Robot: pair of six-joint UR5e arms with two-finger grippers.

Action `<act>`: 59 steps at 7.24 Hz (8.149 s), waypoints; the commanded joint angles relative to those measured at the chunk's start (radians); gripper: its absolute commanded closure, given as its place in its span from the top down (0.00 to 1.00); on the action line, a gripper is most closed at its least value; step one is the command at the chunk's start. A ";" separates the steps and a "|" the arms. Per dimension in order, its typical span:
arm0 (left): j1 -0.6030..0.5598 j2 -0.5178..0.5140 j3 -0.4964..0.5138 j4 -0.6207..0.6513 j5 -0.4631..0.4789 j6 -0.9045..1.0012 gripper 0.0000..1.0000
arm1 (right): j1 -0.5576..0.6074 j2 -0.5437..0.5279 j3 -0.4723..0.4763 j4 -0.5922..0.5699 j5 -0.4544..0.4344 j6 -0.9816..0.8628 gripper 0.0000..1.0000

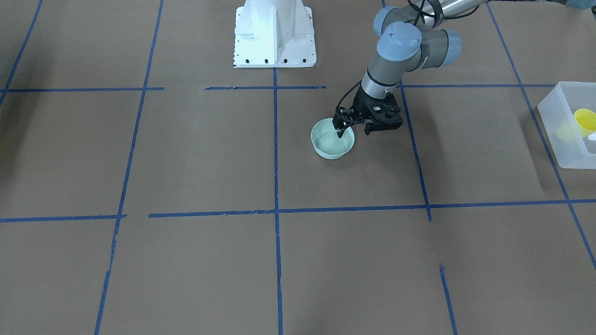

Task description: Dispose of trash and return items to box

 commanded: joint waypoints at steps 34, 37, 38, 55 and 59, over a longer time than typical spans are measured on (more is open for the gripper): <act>-1.223 0.421 0.488 0.009 -0.201 1.534 0.99 | -0.017 -0.038 0.149 -0.189 0.035 -0.109 1.00; -1.223 0.421 0.483 0.010 -0.204 1.534 1.00 | -0.017 -0.037 0.154 -0.189 0.035 -0.109 1.00; -1.223 0.420 0.469 0.009 -0.210 1.534 1.00 | -0.017 -0.038 0.154 -0.189 0.035 -0.109 1.00; -1.048 0.352 0.093 0.374 -0.462 1.536 1.00 | -0.017 -0.049 0.111 -0.184 0.028 -0.107 1.00; -1.048 0.351 0.108 0.369 -0.462 1.536 1.00 | -0.004 -0.037 0.105 -0.195 0.038 -0.106 1.00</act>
